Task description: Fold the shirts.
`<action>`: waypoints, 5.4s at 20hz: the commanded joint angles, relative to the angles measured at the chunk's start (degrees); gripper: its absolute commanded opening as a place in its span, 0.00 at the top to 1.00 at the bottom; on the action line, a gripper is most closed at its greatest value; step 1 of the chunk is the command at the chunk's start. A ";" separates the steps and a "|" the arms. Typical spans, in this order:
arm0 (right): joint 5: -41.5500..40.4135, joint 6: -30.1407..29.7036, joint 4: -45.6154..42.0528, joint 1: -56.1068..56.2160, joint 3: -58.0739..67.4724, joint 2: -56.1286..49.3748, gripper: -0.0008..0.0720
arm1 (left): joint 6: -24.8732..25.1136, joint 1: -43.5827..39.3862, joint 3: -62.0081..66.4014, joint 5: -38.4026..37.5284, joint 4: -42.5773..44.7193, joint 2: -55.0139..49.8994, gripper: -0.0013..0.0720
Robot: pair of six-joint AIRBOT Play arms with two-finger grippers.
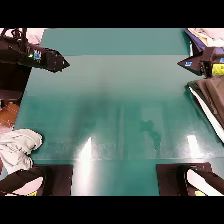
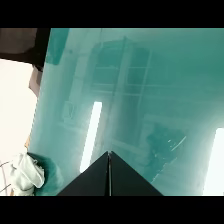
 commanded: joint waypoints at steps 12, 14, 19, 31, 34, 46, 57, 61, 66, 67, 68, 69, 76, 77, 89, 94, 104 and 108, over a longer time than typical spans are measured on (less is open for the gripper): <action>0.13 -0.02 0.00 0.11 -0.02 0.04 0.97 | 0.00 -0.04 0.00 0.22 -0.15 0.00 0.95; 0.13 -0.02 0.00 0.11 -0.04 0.04 0.97 | 0.02 -0.02 0.00 2.80 -0.52 0.00 0.95; 1.70 -0.04 -0.20 0.11 -0.04 0.04 0.97 | -3.23 -0.02 -0.26 -6.82 9.53 1.46 0.95; 6.54 -0.07 -14.71 5.79 -0.04 0.04 0.97 | -14.19 0.04 -48.15 -21.42 38.64 22.58 0.09; 6.47 -0.66 -18.95 9.99 -0.04 0.04 0.97 | -18.93 0.02 -54.10 -21.22 43.12 22.60 0.09; 2.62 -1.07 -19.54 14.60 -0.04 0.04 0.97 | -25.03 0.02 -62.38 -14.36 49.46 22.60 0.86; -2.47 -1.03 -19.39 14.49 -0.02 0.09 0.97 | -11.41 -0.04 -6.80 -8.15 13.62 22.56 0.95; -6.54 -1.01 -17.57 14.43 0.00 0.09 0.97 | -4.83 -0.04 4.66 -1.81 -9.84 20.06 0.95; -7.85 -1.01 -14.60 11.96 3.85 0.04 0.97 | 3.21 -0.04 6.01 4.33 -24.22 10.58 0.95; -7.85 -1.01 -14.60 11.17 5.46 0.09 0.97 | 4.15 -0.02 6.01 4.74 -23.61 8.24 0.95; -7.58 -1.01 -14.62 10.27 7.21 0.07 0.97 | 4.55 -0.02 6.01 4.61 -21.77 5.79 0.95; -7.41 -1.01 -14.64 9.53 8.41 0.07 0.97 | 4.52 -0.02 5.99 4.04 -18.43 3.74 0.95; -2.75 -1.05 -14.51 9.29 1.09 -0.33 0.87 | 1.51 3.17 5.29 -4.59 4.83 -1.99 0.95; -3.17 -1.05 -14.51 10.34 -2.05 -0.39 0.56 | 1.49 4.00 5.29 -5.14 5.05 -1.99 0.95; -23.65 -3.26 -9.44 29.33 -23.17 -17.86 0.34 | 1.53 4.61 5.29 -8.22 4.94 -1.99 0.95; -24.59 -3.45 -6.97 33.57 -16.46 -27.54 0.34 | 1.53 4.61 5.29 -8.44 4.96 -1.99 0.95; -20.13 -4.22 -23.19 31.54 -10.69 -24.65 0.97 | 1.51 4.63 5.66 -6.08 9.14 -0.63 0.95; -8.41 -3.96 -31.87 16.65 -10.69 -7.10 0.97 | 1.46 4.61 8.33 -3.74 8.46 -0.15 0.95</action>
